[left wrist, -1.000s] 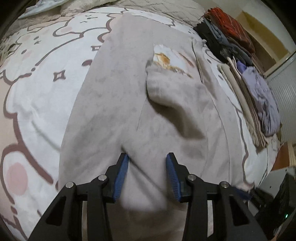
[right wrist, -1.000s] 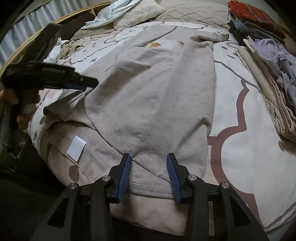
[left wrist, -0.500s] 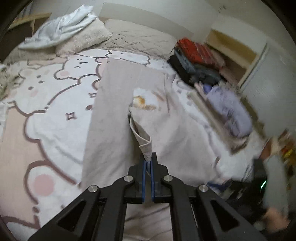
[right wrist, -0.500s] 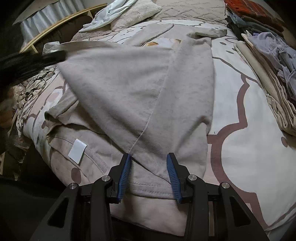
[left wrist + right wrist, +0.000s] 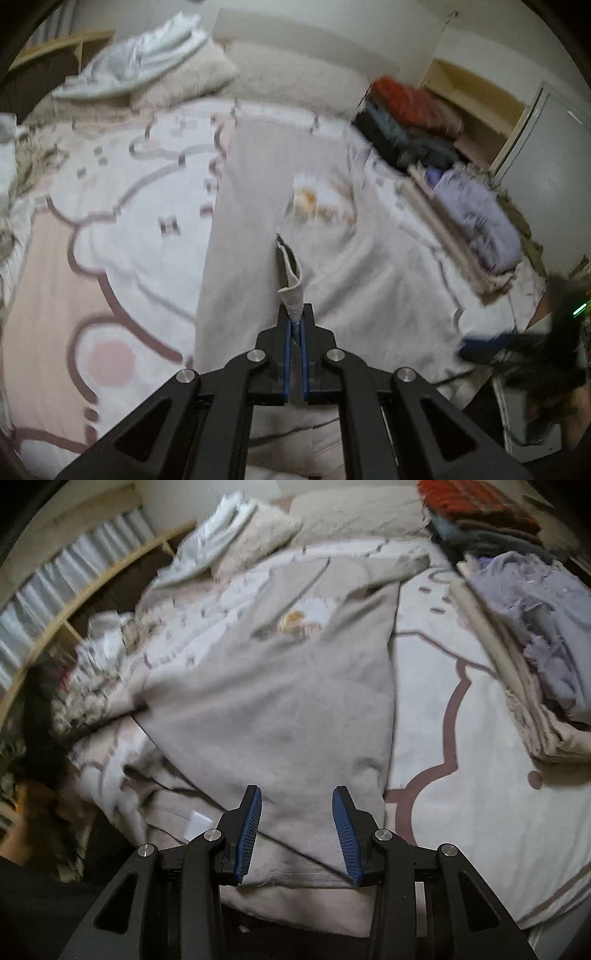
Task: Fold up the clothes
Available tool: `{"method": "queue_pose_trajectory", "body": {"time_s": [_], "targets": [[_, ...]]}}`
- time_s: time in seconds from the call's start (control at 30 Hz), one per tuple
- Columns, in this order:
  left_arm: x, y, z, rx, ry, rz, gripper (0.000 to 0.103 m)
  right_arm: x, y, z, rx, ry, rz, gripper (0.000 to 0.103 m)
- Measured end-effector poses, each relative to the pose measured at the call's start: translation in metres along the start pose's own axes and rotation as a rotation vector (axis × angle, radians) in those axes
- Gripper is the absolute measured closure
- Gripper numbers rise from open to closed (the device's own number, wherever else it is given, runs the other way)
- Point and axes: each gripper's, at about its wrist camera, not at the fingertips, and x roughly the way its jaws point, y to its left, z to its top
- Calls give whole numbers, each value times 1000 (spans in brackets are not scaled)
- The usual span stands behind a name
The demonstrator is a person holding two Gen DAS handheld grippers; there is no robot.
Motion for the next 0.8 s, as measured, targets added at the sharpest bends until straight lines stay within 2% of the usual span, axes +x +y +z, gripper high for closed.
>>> {"method": "queue_pose_trajectory", "body": {"time_s": [0.07, 0.17, 0.23, 0.27, 0.37, 0.4, 0.53, 0.6, 0.8], "targets": [[7, 0, 2, 37, 27, 25, 98, 23, -1, -10, -26, 108, -29, 71], [42, 9, -16, 74, 160, 78, 98, 30, -1, -25, -45, 111, -46, 72], [61, 17, -29, 95, 241, 104, 92, 30, -2, -27, -46, 120, -49, 72], [60, 20, -30, 89, 243, 103, 87, 29, -2, -27, -46, 126, -49, 72], [45, 31, -14, 74, 195, 96, 58, 31, -1, -27, -59, 139, -65, 72], [39, 34, -2, 84, 163, 91, 56, 32, 0, -27, -66, 142, -73, 72], [39, 31, 45, 152, 93, 70, 56, 34, -2, -29, -49, 140, -67, 72], [54, 24, 65, 182, 86, -4, 62, 34, -8, -29, -17, 135, -43, 72], [132, 11, 91, 227, 233, -96, 63, 34, -13, -31, 31, 114, -27, 72]]}}
